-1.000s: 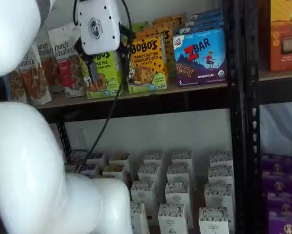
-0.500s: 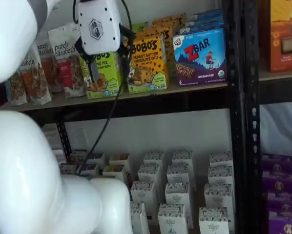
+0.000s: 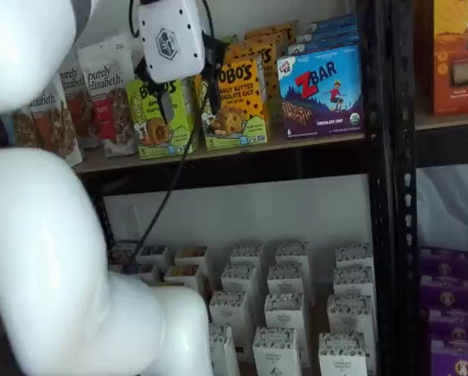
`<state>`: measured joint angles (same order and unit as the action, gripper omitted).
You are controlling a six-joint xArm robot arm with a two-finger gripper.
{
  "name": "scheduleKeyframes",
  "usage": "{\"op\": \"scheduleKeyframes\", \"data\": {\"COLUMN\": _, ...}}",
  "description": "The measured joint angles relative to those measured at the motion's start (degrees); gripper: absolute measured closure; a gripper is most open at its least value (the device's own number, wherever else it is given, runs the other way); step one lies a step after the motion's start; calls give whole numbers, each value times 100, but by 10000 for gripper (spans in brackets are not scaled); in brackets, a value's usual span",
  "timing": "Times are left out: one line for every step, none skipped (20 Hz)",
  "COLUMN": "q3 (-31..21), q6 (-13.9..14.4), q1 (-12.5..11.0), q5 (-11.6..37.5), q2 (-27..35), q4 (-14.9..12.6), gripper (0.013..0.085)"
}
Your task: Pick up the orange box on the top shelf, the fifth box from the left
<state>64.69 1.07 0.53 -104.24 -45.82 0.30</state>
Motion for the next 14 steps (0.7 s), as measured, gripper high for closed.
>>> {"op": "scheduleKeyframes", "data": {"q3": 29, "q6": -26, "q1": -32, "q5": 78, "q2": 77, "q4": 19, "gripper": 130}}
{"op": "scheduleKeyframes", "data": {"q3": 58, "q6": -48, "q1": -53, "q5": 167, "q2": 152, "q4": 22, "gripper": 130}}
{"op": "scheduleKeyframes", "data": {"q3": 89, "q6": -67, "q1": -72, "q5": 278, "q2": 231, "q4": 15, "gripper": 130}}
{"op": "scheduleKeyframes", "data": {"q3": 122, "q6": -82, "q1": -84, "q5": 364, "q2": 304, "q4": 0, "gripper": 130}}
{"op": "scheduleKeyframes", "data": {"q3": 167, "q6": -101, "q1": -103, "q5": 450, "q2": 390, "q4": -10, "gripper": 130}}
{"op": "scheduleKeyframes", "data": {"q3": 227, "q6": -117, "q1": -114, "q5": 567, "q2": 510, "q4": -43, "gripper": 130}}
{"op": "scheduleKeyframes", "data": {"q3": 299, "q6": -127, "q1": -122, "q5": 679, "q2": 643, "q4": -87, "gripper": 130}}
{"op": "scheduleKeyframes", "data": {"q3": 355, "q6": -135, "q1": -126, "q5": 755, "q2": 744, "q4": -118, "gripper": 130}}
{"op": "scheduleKeyframes", "data": {"q3": 411, "q6": -154, "q1": -146, "q5": 822, "q2": 838, "q4": -124, "gripper": 130}}
{"op": "scheduleKeyframes", "data": {"q3": 459, "q6": -171, "q1": -167, "q5": 893, "q2": 922, "q4": -125, "gripper": 130}}
{"op": "scheduleKeyframes", "data": {"q3": 512, "q6": -201, "q1": -202, "q5": 963, "q2": 1007, "q4": -100, "gripper": 130}}
{"op": "scheduleKeyframes", "data": {"q3": 587, "q6": -241, "q1": -250, "q5": 1053, "q2": 1119, "q4": -57, "gripper": 130}}
{"op": "scheduleKeyframes", "data": {"q3": 680, "q6": -274, "q1": -287, "q5": 1131, "q2": 1239, "q4": -25, "gripper": 130}}
{"op": "scheduleKeyframes", "data": {"q3": 786, "q6": -306, "q1": -321, "q5": 1180, "q2": 1365, "q4": 18, "gripper": 130}}
